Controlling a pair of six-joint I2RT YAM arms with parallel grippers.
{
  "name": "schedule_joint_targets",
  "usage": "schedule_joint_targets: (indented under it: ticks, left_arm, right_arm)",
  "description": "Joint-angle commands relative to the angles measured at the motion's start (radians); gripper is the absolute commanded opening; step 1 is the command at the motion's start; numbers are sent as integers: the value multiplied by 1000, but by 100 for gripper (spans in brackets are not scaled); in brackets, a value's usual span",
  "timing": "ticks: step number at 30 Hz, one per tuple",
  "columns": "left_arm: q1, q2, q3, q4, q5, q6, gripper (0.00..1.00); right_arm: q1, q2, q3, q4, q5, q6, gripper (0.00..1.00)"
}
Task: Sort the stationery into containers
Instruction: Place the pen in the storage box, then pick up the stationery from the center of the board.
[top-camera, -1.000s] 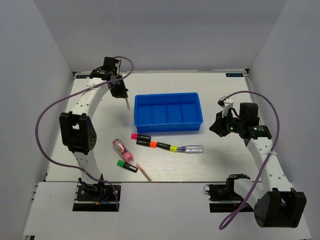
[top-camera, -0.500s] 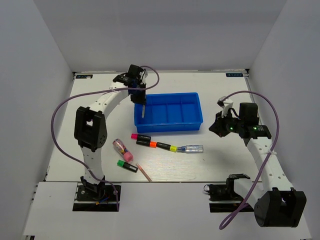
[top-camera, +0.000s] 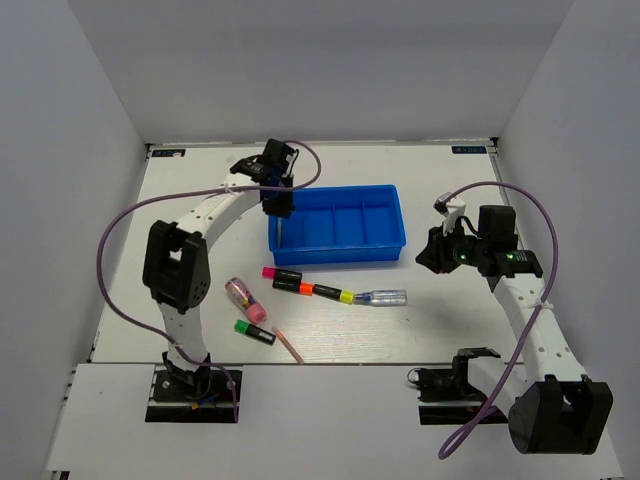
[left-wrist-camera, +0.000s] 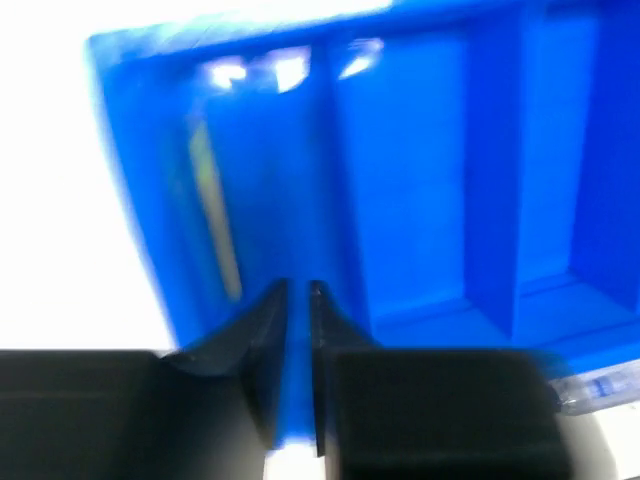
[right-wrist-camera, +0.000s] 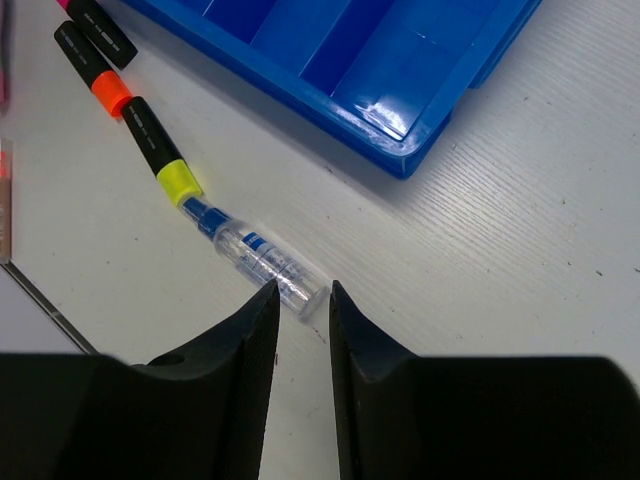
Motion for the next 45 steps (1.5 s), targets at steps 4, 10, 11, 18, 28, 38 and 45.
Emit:
schedule_joint_targets:
  ticks: [4, 10, 11, 18, 28, 38, 45]
  left_arm:
    - [5, -390, -277, -285, -367, -519, 34]
    - [9, -633, -561, -284, -368, -693, 62]
    - [9, -642, -575, -266, -366, -692, 64]
    - [37, -572, -713, -175, -279, -663, 69]
    - [74, -492, -787, -49, -279, -647, 71]
    - [92, -434, -894, 90, -245, -637, 45]
    - [74, -522, -773, -1, -294, -540, 0]
  right_arm:
    - [2, -4, 12, -3, -7, -1, 30]
    - [0, 0, 17, -4, -24, 4, 32]
    - [0, -3, 17, -7, -26, 4, 32]
    - [0, -9, 15, -7, -22, 8, 37]
    - [0, -9, 17, -15, -27, 5, 37]
    - [0, -6, 14, -9, -18, 2, 37]
    - [0, -4, 14, -7, -18, 2, 46]
